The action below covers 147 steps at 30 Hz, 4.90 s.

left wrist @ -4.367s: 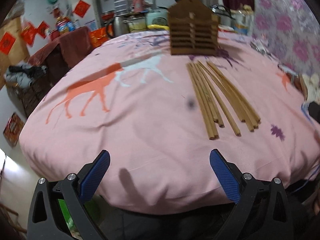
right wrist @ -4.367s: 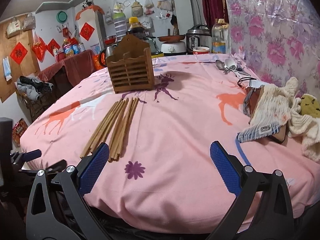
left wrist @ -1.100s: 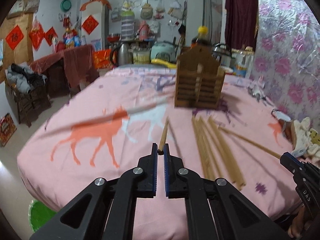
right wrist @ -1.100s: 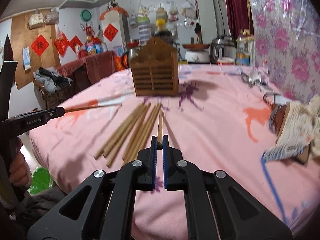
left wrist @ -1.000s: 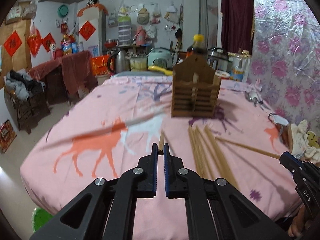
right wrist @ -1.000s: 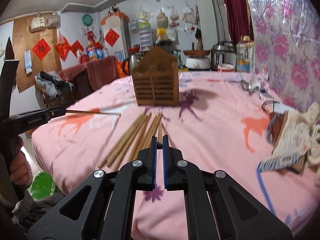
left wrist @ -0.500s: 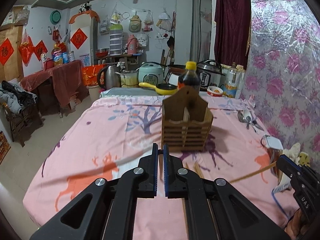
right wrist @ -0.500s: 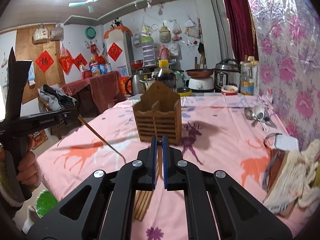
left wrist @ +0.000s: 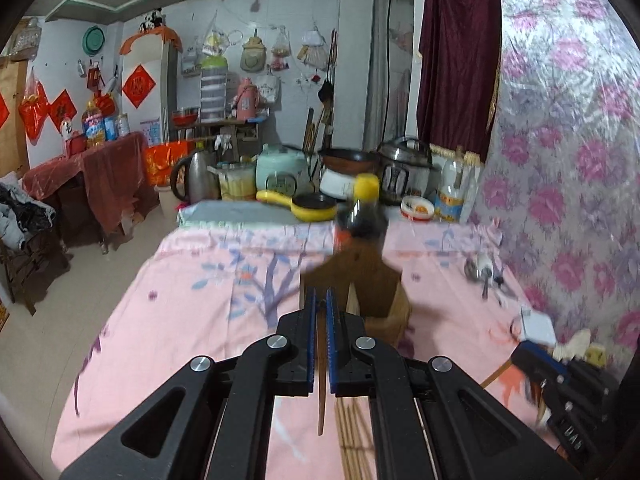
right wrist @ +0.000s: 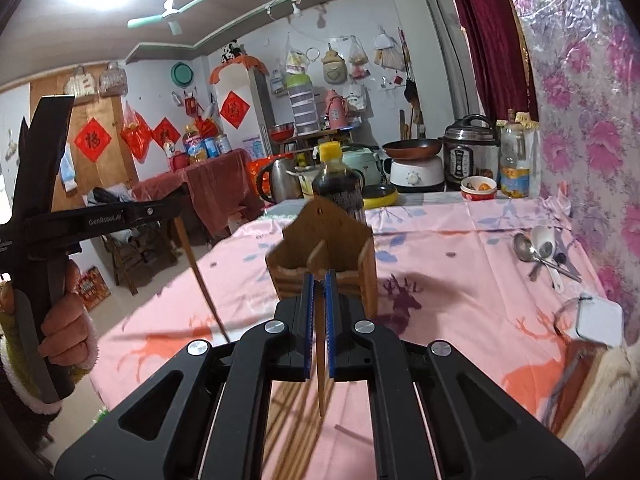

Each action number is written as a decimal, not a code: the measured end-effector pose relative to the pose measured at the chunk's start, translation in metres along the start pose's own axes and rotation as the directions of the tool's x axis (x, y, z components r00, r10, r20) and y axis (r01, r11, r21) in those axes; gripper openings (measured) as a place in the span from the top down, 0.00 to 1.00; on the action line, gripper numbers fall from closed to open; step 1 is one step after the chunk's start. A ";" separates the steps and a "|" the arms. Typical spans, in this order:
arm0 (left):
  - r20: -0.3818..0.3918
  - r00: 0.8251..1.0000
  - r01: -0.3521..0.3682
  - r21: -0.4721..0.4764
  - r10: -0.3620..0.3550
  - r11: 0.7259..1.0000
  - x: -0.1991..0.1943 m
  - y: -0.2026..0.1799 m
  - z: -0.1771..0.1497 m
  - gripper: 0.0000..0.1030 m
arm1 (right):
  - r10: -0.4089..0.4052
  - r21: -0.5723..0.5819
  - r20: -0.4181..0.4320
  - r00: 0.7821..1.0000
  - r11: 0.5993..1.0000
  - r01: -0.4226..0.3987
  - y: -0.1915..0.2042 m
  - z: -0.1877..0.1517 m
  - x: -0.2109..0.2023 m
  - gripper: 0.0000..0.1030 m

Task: Organize utensils
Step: 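Lift the chopstick with the right tool and drop it into the wooden holder, then open the right tool and withdraw it from the holder, then close the right tool on another wooden chopstick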

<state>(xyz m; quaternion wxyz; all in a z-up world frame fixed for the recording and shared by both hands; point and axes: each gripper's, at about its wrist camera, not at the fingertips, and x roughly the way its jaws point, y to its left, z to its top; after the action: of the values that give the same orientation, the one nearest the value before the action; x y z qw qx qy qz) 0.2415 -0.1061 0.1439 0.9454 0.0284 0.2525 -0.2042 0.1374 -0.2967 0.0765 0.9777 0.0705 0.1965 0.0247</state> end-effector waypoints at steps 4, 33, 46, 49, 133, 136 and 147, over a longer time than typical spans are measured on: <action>0.084 0.996 0.010 -0.025 -0.008 1.000 0.006 -0.003 0.052 0.95 | 0.003 -0.031 0.087 0.996 1.000 -0.001 0.006 0.051 0.014 0.94; 0.043 0.978 -0.197 -0.144 0.205 0.970 0.034 0.059 -0.002 0.19 | -0.079 0.069 0.158 0.984 0.995 0.069 -0.007 0.061 0.027 0.61; 0.084 0.960 -0.252 -0.156 0.267 0.955 -0.064 0.049 -0.067 0.10 | -0.070 0.102 0.267 0.961 0.994 0.044 0.026 0.020 -0.081 0.28; 0.084 0.964 -0.235 -0.187 0.254 0.954 -0.086 0.050 -0.084 0.08 | -0.066 0.118 0.296 0.953 0.992 0.033 0.033 0.008 -0.108 0.20; -0.237 0.949 -0.218 -0.026 0.206 0.976 0.000 0.041 -0.284 0.44 | -0.183 -0.090 -0.309 0.933 0.983 0.163 0.010 -0.206 -0.011 0.66; -0.240 0.948 -0.223 -0.038 0.208 0.974 0.001 0.044 -0.284 0.40 | -0.160 -0.047 -0.298 0.941 0.987 0.153 0.000 -0.203 -0.018 0.64; -0.241 0.950 -0.213 -0.036 0.199 0.976 -0.001 0.041 -0.285 0.41 | -0.121 -0.076 -0.290 0.949 0.992 0.104 0.014 -0.207 -0.014 0.64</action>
<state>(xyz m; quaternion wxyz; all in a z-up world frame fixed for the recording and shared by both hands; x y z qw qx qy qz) 0.1245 -0.0238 -0.1055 0.9252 0.0497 0.3649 -0.0918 0.0439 -0.2574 -0.1053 0.9390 0.0257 0.3426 -0.0151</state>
